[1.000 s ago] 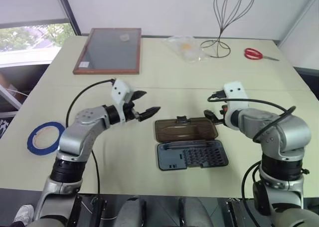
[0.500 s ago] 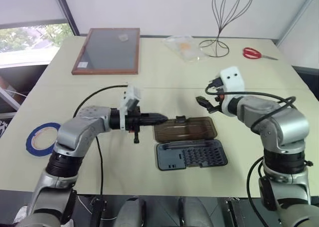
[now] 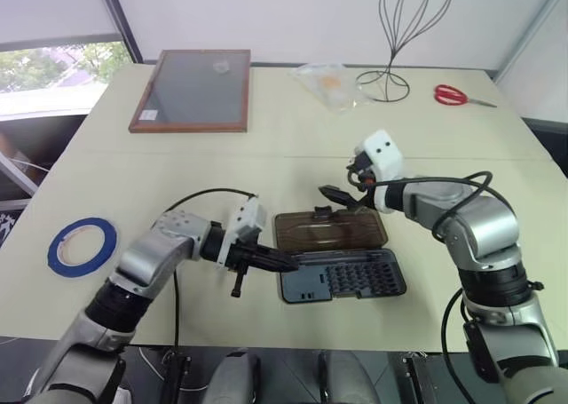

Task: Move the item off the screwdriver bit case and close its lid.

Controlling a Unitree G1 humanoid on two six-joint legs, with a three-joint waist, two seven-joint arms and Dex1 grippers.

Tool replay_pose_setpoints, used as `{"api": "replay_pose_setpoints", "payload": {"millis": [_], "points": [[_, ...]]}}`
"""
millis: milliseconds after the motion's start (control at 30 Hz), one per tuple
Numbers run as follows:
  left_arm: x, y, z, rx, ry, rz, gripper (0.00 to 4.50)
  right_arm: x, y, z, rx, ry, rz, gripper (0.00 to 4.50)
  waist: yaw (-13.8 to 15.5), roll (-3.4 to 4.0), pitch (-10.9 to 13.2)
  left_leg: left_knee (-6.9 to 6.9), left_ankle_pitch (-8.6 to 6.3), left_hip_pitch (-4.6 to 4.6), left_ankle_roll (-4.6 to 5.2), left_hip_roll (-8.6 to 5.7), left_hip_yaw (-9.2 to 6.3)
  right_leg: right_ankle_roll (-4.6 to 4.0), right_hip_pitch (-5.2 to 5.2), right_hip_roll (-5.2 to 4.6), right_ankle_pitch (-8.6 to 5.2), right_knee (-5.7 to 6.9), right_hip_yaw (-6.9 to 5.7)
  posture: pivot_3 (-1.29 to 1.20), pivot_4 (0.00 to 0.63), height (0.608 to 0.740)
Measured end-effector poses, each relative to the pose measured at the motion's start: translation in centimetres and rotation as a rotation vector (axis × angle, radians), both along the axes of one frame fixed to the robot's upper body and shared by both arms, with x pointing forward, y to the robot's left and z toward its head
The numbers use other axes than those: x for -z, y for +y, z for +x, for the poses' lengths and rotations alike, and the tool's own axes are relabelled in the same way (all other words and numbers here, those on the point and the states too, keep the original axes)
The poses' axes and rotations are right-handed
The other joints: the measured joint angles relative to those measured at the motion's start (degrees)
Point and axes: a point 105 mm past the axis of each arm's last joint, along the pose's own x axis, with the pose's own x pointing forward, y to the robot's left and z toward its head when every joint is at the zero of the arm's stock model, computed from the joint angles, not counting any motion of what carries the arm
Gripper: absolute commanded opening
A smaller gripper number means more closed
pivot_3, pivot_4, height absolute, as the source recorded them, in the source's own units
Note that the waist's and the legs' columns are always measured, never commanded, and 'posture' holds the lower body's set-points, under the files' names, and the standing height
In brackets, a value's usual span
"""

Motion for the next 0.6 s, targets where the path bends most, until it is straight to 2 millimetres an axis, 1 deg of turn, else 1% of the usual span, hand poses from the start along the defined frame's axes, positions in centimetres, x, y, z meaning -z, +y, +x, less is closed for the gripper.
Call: {"api": "replay_pose_setpoints", "payload": {"millis": [67, 133, 200, 300, 400, 467, 600], "points": [[1.4, -0.1, -0.1, -0.002, 0.004, 0.024, 0.04, -0.2, 0.3, -0.2, -0.037, -0.006, 0.002, 4.5, 0.0, 0.0, 0.0, 0.0, 0.0, 0.0, 0.0, 0.0, 0.0, 0.0, 0.0, 0.0, 0.0, 0.0, 0.0, 0.0, 0.15, 0.74], [2.0, 0.0, 0.1, -0.011, 0.0, 0.037, 0.04, -0.2, 0.4, -0.3, -0.059, 0.001, 0.004, 4.5, 0.0, 0.0, 0.0, 0.01, 0.0, 0.0, 0.0, 0.0, 0.0, 0.0, 0.0, 0.0, 0.0, 0.0, -0.01, 0.0, 0.15, 0.74], [2.2, -0.2, 0.2, -0.009, -0.015, 0.037, 0.04, -0.4, 0.4, -0.4, -0.084, 0.005, 0.0, 4.5, 0.0, 0.0, 0.0, 0.02, -0.01, 0.0, 0.03, 0.01, 0.0, 0.0, 0.0, 0.0, 0.0, 0.01, -0.01, 0.0, 0.15, 0.74], [2.7, -0.8, 0.1, 0.007, -0.031, 0.032, 0.04, -0.6, 0.1, -0.8, -0.144, 0.002, -0.054, 4.5, 0.0, 0.01, 0.0, 0.02, -0.02, 0.0, 0.04, 0.0, 0.0, 0.0, 0.01, 0.0, 0.0, 0.0, -0.01, 0.0, 0.15, 0.74], [2.8, -0.8, 0.1, 0.013, -0.058, 0.032, 0.04, -0.6, 0.2, -0.9, -0.209, 0.014, -0.088, 4.5, 0.0, 0.01, 0.0, 0.03, -0.02, 0.0, 0.03, 0.01, 0.0, 0.0, 0.01, 0.0, 0.0, 0.0, -0.01, 0.0, 0.15, 0.74], [2.8, -0.8, 0.1, 0.015, -0.063, 0.03, 0.04, -0.4, 0.1, -0.6, -0.234, 0.019, -0.102, 4.5, 0.0, 0.01, 0.0, 0.05, -0.02, 0.0, 0.04, 0.01, 0.0, 0.0, 0.02, 0.0, 0.0, 0.0, 0.0, 0.0, 0.15, 0.74], [2.9, -0.8, 0.0, 0.015, -0.069, 0.021, 0.04, 0.6, -0.4, 0.7, -0.26, 0.041, -0.147, 4.5, -0.1, 0.01, 0.0, 0.06, -0.01, 0.01, 0.03, 0.01, 0.0, 0.0, 0.03, 0.0, 0.0, 0.0, -0.01, 0.0, 0.15, 0.74]]}}
